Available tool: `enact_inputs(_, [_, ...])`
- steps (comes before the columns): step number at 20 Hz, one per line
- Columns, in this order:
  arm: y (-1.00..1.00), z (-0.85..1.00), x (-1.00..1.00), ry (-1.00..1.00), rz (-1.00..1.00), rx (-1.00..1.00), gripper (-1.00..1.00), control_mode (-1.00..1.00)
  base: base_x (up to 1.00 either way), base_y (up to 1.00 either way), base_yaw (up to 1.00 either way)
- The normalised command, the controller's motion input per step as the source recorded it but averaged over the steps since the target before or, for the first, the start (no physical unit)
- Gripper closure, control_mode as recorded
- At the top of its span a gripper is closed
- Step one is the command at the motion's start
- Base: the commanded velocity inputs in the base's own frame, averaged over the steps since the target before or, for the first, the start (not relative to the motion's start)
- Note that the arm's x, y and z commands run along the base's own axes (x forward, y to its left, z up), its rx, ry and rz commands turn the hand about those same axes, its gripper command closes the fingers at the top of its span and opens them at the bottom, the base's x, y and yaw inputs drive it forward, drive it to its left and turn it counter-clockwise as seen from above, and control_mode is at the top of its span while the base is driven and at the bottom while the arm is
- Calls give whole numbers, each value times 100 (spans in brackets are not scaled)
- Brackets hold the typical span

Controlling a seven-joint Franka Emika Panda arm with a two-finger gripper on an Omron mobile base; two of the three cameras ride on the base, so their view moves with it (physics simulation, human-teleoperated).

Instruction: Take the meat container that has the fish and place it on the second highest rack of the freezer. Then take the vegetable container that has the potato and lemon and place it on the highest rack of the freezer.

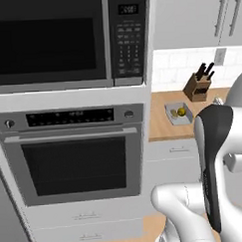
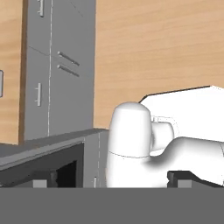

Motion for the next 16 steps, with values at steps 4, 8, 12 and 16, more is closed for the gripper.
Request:
enact_inputs(4, [0,0,0,0,0,0,-100,100,46,-95,-1])
enact_inputs(8, [0,0,0,0,0,0,-100,100,48,-30,-3])
enact_inputs(12, [0,0,0,0,0,0,-100,100,64,-3,0])
enact_inputs(16, [0,0,0,0,0,0,-100,100,72,-8,0])
